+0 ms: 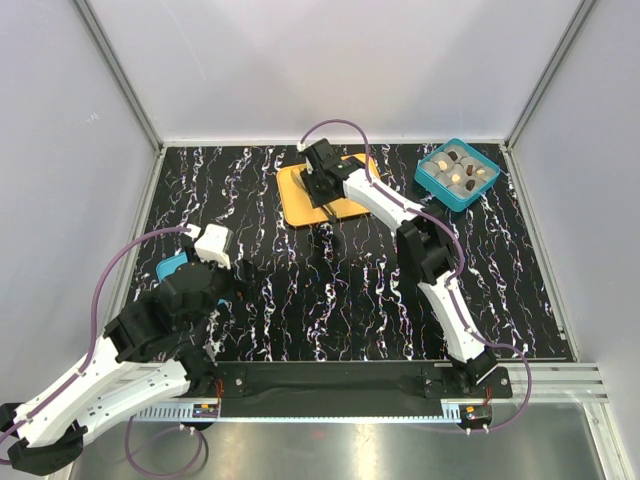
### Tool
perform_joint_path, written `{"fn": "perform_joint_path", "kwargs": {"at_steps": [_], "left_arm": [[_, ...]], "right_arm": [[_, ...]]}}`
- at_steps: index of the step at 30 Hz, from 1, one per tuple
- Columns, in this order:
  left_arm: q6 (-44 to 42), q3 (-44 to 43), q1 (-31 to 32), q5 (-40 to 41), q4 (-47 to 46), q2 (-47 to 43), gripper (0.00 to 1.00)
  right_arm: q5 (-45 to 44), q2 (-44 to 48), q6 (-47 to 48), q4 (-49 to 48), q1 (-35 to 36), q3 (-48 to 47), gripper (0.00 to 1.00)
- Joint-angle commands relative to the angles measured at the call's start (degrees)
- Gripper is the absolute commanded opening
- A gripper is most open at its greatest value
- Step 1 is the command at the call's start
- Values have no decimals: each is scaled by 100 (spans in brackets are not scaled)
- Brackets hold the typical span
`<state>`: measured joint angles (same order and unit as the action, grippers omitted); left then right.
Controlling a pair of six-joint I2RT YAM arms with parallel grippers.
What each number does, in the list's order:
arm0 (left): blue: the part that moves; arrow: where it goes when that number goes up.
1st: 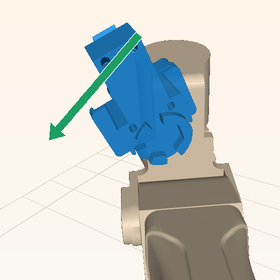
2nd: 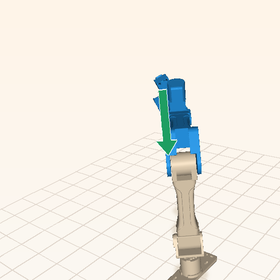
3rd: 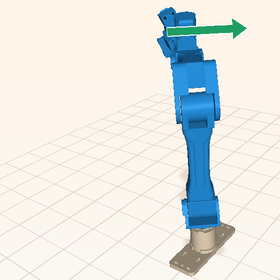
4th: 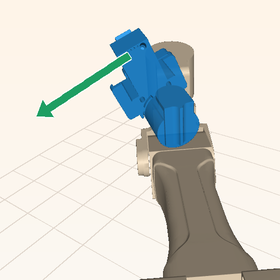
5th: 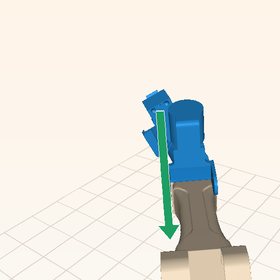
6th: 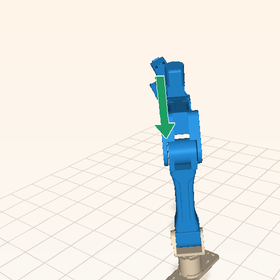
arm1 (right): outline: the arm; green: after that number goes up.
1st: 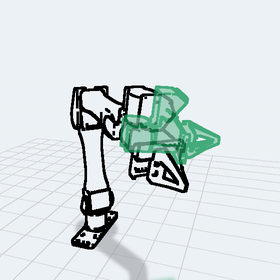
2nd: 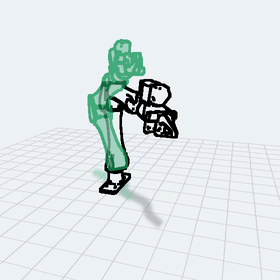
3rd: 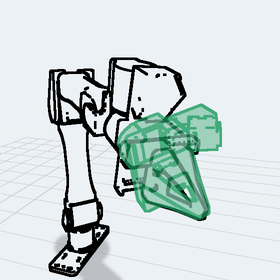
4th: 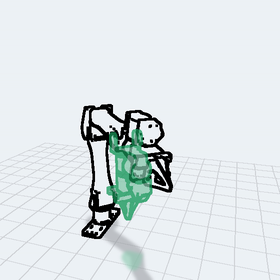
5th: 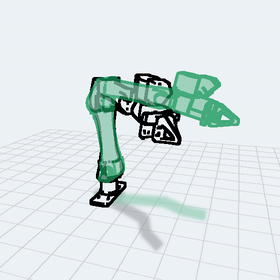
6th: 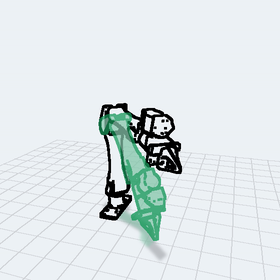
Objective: Pack the chocolate
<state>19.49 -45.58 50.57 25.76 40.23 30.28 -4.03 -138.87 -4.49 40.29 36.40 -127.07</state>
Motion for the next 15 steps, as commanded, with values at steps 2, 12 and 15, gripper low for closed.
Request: {"fn": "perform_joint_path", "kwargs": {"at_steps": [2, 12, 15], "left_arm": [[11, -21, 6, 105, -279, -66, 99], [11, -21, 6, 114, -270, -58, 99], [11, -21, 6, 122, -270, -66, 99]], "right_arm": [[-124, 263, 18, 13, 113, -117, 40], [-186, 1036, -122, 189, 113, 489, 34], [-54, 1265, -148, 224, 121, 718, 33]]}}
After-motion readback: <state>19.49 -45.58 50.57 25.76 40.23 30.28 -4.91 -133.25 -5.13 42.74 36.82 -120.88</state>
